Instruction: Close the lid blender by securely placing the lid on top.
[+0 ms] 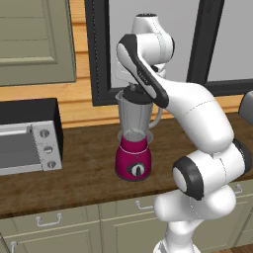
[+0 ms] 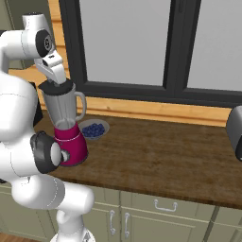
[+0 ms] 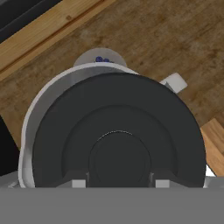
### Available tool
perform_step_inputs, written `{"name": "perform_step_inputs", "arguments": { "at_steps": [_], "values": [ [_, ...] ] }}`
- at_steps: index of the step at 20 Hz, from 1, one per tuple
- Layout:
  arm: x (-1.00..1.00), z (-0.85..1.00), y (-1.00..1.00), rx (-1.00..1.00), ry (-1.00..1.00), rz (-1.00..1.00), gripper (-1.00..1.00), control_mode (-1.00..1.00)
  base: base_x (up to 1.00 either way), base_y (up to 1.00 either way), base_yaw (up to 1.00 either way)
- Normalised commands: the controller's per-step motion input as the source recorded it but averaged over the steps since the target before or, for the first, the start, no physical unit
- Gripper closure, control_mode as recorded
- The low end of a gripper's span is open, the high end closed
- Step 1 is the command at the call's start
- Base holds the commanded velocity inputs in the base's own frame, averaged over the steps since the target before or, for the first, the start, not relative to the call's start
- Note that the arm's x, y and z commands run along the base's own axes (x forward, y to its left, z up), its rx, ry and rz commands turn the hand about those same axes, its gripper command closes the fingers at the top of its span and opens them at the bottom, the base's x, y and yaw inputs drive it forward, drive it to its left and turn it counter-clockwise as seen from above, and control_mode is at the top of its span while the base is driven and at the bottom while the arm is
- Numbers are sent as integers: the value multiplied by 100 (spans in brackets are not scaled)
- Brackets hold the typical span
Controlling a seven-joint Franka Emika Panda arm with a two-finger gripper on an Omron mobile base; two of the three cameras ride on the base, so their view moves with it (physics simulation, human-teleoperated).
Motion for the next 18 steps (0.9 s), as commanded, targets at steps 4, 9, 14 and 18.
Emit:
{"name": "perform_step_inputs", "arguments": {
  "at_steps": [4,9,14,18],
  "values": [
    [28,0,15,-3,-9,0,100,-100,0,0,0],
    [30,0,10,0,-2,0,100,-100,0,0,0],
    [39,0,1,0,0,0,100,-100,0,0,0],
    [13,-10,3,-2,0,0,100,-100,0,0,0]
  ]
}}
